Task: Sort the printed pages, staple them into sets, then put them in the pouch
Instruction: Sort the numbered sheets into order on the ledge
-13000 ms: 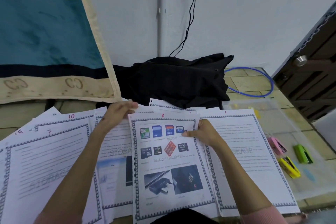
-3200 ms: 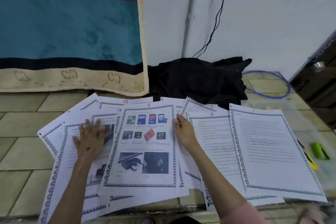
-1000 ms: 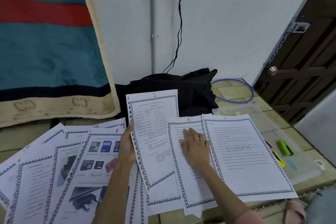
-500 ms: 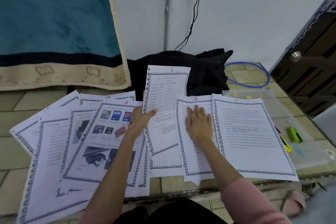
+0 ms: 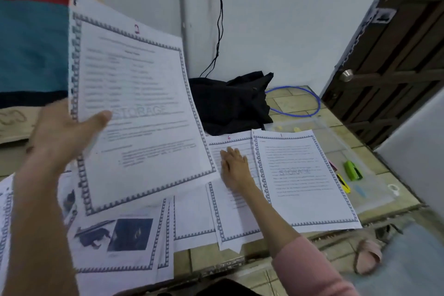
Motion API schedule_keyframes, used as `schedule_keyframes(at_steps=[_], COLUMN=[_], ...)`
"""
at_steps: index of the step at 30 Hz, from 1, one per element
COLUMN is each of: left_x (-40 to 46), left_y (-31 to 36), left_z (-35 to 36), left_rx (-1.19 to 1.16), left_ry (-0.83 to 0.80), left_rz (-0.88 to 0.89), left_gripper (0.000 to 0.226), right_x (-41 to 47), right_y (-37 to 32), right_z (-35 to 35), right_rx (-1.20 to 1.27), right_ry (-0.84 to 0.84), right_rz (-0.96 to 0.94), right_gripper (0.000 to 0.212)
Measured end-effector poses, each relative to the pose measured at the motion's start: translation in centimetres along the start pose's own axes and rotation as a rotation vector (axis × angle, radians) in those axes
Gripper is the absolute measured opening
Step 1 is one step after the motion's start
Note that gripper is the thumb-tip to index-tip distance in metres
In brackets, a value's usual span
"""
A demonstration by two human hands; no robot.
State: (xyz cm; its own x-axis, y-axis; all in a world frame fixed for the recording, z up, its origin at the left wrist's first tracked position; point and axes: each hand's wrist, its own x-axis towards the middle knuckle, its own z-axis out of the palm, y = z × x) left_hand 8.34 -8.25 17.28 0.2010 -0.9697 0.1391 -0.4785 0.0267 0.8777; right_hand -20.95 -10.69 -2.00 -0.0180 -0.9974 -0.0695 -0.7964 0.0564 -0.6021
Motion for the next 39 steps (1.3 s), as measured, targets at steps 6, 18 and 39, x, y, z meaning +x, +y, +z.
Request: schedule_keyframes(at_steps=[6, 18, 39], left_x=[-2.1, -4.0, -3.0], left_y=[-5.0, -10.8, -12.0], left_z=[7.7, 13.1, 14.0], left_rx=[-0.020, -0.209, -0.483], left_ry=[-0.345, -0.435, -0.420], left_rz=[-0.370, -0.598, -0.730], left_gripper=[0.039, 0.042, 0.029], right_x=[0.1, 1.6, -2.8], right_y=[2.8, 8.8, -2.1], right_z=[-6.8, -11.2, -24.1], right_rx=[0.360, -0.351, 0.255], right_ry=[0.482, 0.153, 0.361], right_rz=[0.257, 0.808, -0.004], right_gripper=[0.038, 0.106, 0.015])
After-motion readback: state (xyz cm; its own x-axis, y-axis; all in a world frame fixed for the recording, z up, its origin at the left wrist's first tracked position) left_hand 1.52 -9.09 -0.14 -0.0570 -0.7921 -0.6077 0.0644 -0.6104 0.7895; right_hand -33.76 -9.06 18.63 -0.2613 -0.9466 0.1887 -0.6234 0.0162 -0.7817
